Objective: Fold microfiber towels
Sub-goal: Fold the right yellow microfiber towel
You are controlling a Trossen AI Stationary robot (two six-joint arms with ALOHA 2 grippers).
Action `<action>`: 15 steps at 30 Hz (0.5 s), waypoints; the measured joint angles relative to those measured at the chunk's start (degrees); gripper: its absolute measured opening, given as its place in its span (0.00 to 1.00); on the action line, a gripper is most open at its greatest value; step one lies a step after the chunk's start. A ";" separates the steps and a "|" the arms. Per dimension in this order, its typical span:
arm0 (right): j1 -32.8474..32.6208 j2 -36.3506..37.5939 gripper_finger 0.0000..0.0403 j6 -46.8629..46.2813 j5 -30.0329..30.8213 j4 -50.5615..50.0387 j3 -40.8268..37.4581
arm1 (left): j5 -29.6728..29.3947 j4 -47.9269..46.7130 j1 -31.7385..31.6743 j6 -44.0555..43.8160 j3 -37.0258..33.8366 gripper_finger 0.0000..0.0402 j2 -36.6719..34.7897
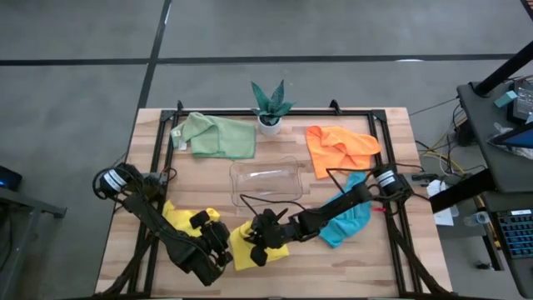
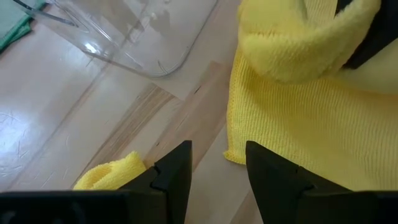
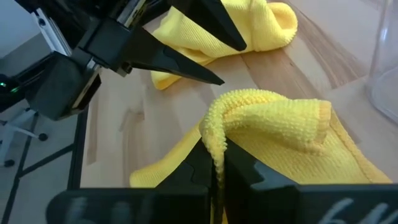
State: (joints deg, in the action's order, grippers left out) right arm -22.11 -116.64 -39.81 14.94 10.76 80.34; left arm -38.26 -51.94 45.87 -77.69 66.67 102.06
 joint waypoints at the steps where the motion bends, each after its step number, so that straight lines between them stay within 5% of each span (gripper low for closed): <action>1: -0.02 -0.24 0.03 -0.05 0.02 0.31 0.01 | -0.02 0.00 0.00 0.01 0.00 0.34 0.00; 6: 0.02 -0.73 0.10 -1.82 0.09 0.10 0.06 | -0.05 0.00 0.02 0.02 0.00 0.34 0.02; 15: 0.02 -0.68 0.39 0.84 -1.29 0.27 0.06 | -0.07 0.02 0.02 0.04 0.07 0.34 0.02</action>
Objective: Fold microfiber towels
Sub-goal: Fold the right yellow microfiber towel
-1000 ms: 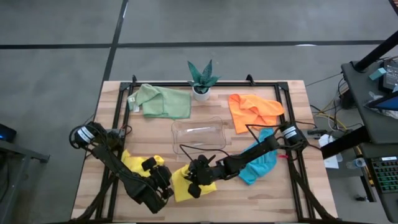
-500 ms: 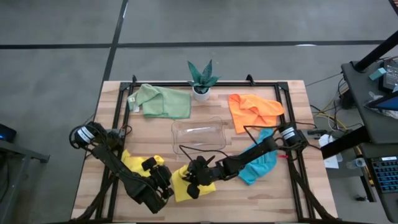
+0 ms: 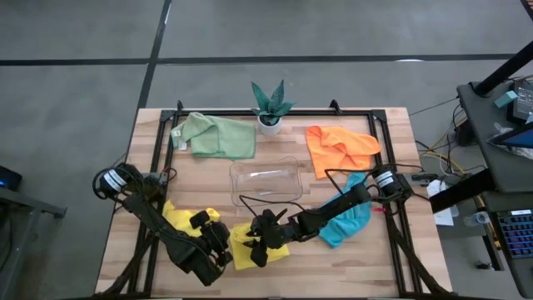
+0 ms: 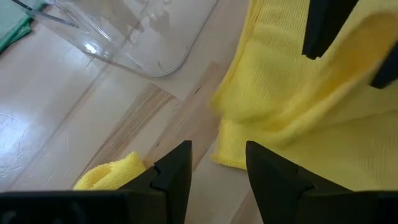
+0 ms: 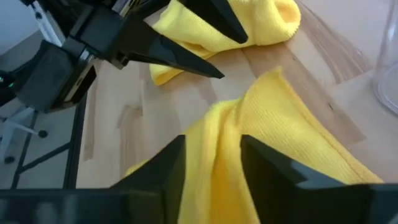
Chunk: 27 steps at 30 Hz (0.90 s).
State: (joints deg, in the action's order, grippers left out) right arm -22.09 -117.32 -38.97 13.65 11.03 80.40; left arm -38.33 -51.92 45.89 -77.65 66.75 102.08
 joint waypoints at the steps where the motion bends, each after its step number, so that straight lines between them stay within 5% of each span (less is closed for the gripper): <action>1: 0.00 0.02 0.42 0.38 -0.41 0.00 0.00 | -0.02 0.02 0.00 0.00 0.18 0.34 0.00; 9: -0.12 1.48 0.57 5.26 -5.61 -0.50 -0.02 | -0.02 0.25 0.04 0.81 2.86 0.34 0.00; 16: -1.71 7.79 0.59 13.58 -6.11 -9.74 -0.99 | -1.36 2.11 -0.03 7.59 6.74 0.34 0.00; 27: -7.14 22.77 0.54 23.06 -0.97 -15.30 -15.02 | -1.48 26.05 -2.57 30.24 6.90 0.34 0.00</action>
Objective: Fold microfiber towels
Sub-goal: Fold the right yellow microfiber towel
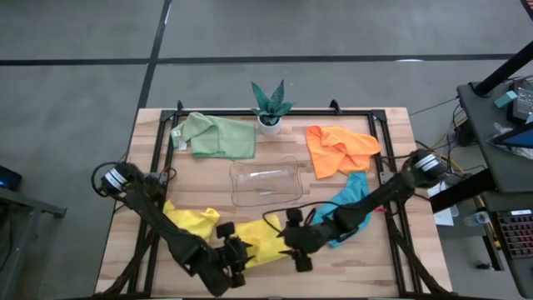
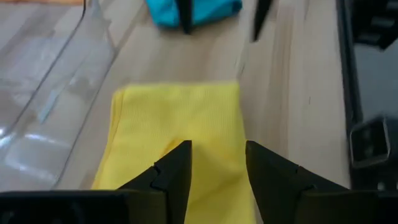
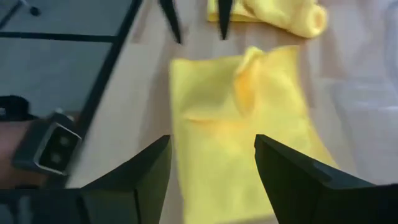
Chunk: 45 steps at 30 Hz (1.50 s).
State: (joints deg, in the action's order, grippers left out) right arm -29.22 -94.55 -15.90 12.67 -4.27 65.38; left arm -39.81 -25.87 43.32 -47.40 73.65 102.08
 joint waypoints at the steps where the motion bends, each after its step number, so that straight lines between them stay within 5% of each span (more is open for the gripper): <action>1: -0.32 1.17 0.54 0.40 1.08 0.44 -1.72 | 0.00 1.50 -0.74 1.19 -0.02 0.34 0.00; 17: -2.29 9.25 0.54 6.54 4.46 36.25 -28.86 | 10.60 2.48 -8.10 -2.37 -3.99 0.34 0.09; 28: -2.37 9.21 0.54 5.09 4.50 41.75 -34.42 | 12.70 11.43 -8.07 -5.01 -6.20 0.32 4.56; 38: -2.40 9.21 0.54 4.92 4.50 43.10 -34.66 | 14.69 11.43 -7.99 -6.24 -6.07 0.03 5.03; 45: -2.42 9.21 0.54 4.92 4.50 43.16 -34.66 | 16.75 9.35 -7.46 -5.82 -5.41 0.00 4.45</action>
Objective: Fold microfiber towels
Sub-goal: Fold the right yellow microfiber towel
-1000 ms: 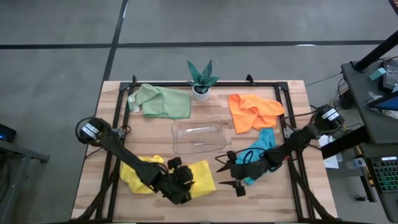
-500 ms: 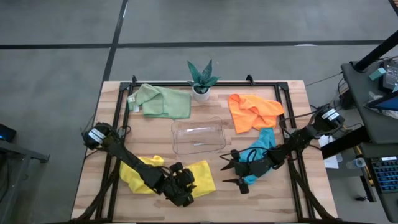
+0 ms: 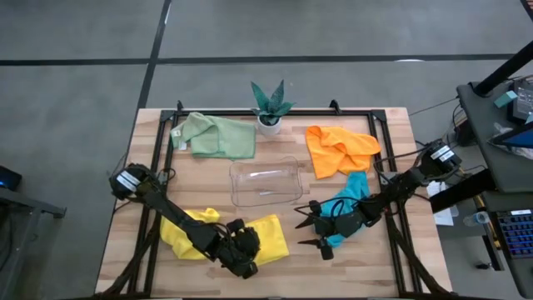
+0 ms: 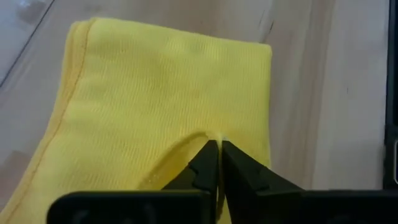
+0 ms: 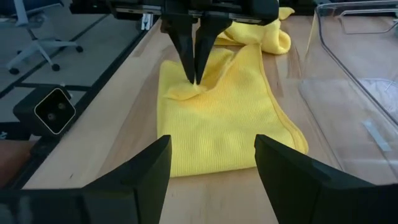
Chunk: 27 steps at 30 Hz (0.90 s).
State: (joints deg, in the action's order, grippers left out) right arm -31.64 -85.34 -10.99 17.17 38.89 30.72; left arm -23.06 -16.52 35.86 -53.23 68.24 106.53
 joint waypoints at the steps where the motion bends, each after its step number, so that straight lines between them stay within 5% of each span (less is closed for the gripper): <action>1: 0.00 0.00 0.54 0.02 0.00 0.00 0.00 | 0.96 -0.23 0.18 0.04 0.19 0.00 -0.24; 10: 0.00 0.00 0.54 0.37 0.00 0.05 0.00 | 10.73 -3.30 1.00 -0.34 -0.04 0.01 -1.88; 20: 0.04 -0.02 0.54 0.64 0.00 0.38 0.00 | 13.32 -9.93 1.02 -0.53 -0.27 0.02 -5.12; 27: 0.04 -0.02 0.54 0.68 0.02 0.42 0.00 | 13.83 -9.63 1.06 -0.65 -0.27 0.14 -5.76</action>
State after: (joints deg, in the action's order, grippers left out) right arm -31.59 -85.36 -10.31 17.19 39.31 30.72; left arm -9.23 -26.15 36.93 -53.88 67.96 100.77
